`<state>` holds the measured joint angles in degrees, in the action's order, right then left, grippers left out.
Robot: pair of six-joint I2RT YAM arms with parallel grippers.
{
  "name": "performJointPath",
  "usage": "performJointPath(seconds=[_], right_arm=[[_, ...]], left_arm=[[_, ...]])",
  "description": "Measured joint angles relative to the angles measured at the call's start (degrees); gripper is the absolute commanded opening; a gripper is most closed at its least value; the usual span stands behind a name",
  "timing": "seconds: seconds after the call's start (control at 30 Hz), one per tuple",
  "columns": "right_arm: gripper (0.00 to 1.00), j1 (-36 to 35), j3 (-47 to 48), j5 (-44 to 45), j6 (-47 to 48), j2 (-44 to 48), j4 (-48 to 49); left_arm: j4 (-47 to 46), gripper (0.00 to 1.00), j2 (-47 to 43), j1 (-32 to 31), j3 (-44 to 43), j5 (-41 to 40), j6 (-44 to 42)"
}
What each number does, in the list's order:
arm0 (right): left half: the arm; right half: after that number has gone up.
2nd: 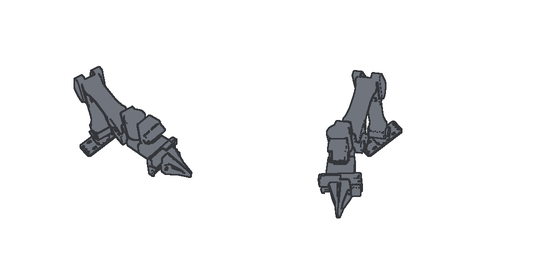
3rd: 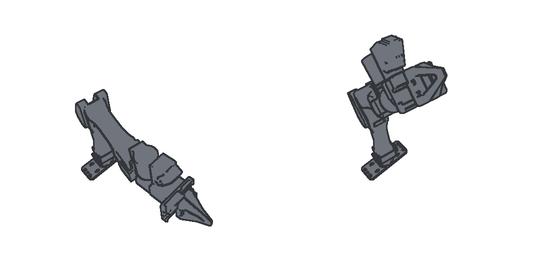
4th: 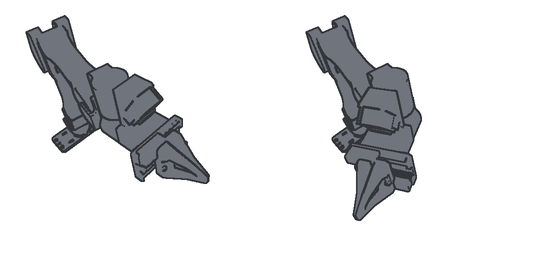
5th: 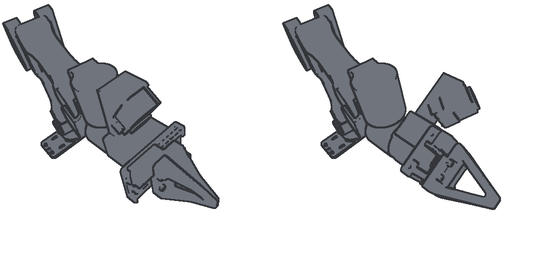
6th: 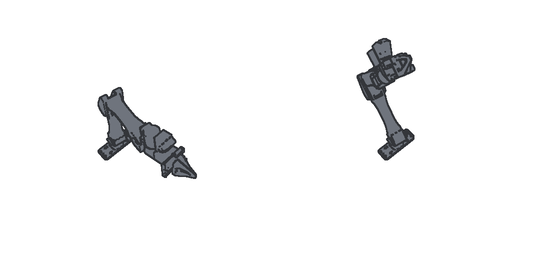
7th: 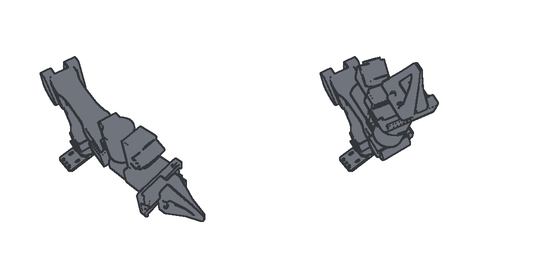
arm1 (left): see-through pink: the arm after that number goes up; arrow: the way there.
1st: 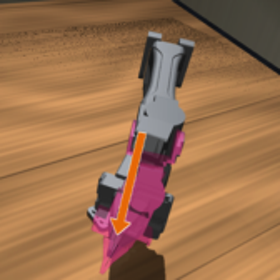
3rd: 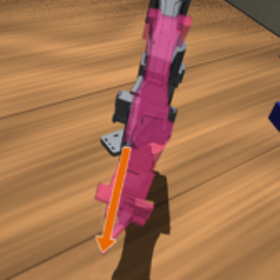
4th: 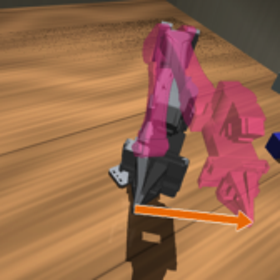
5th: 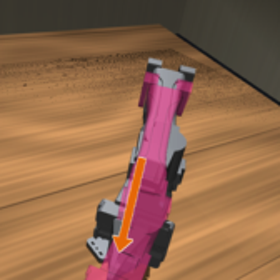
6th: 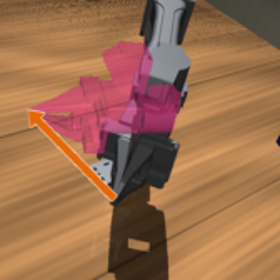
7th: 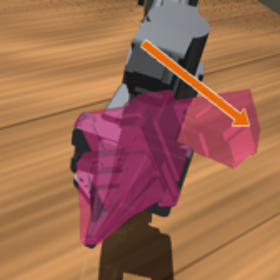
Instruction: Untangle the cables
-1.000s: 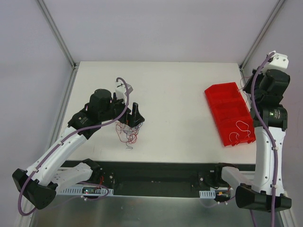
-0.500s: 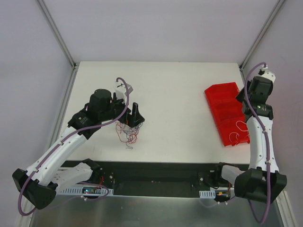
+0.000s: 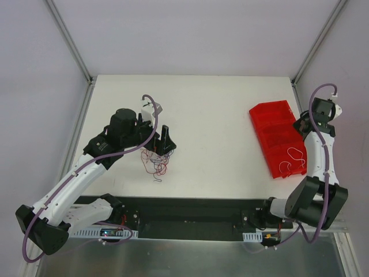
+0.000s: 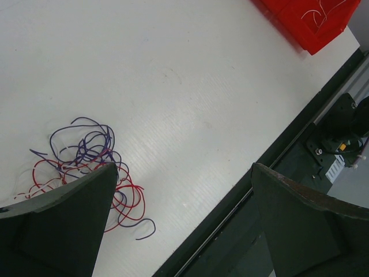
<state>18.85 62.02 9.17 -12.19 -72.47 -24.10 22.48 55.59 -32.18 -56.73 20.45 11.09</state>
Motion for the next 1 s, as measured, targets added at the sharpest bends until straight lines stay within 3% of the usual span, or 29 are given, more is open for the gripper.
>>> performJointPath(seconds=[0.37, 1.0], right_arm=[[0.01, 0.20, 4.61, 1.22, -4.24, -17.68, -5.79], [0.00, -1.84, 13.64, -2.95, -1.46, -35.04, -6.14]], left_arm=[[0.42, 0.99, 0.24, 0.02, 0.00, 0.00, 0.00], [0.52, 0.99, 0.90, 0.79, 0.02, 0.02, 0.00]])
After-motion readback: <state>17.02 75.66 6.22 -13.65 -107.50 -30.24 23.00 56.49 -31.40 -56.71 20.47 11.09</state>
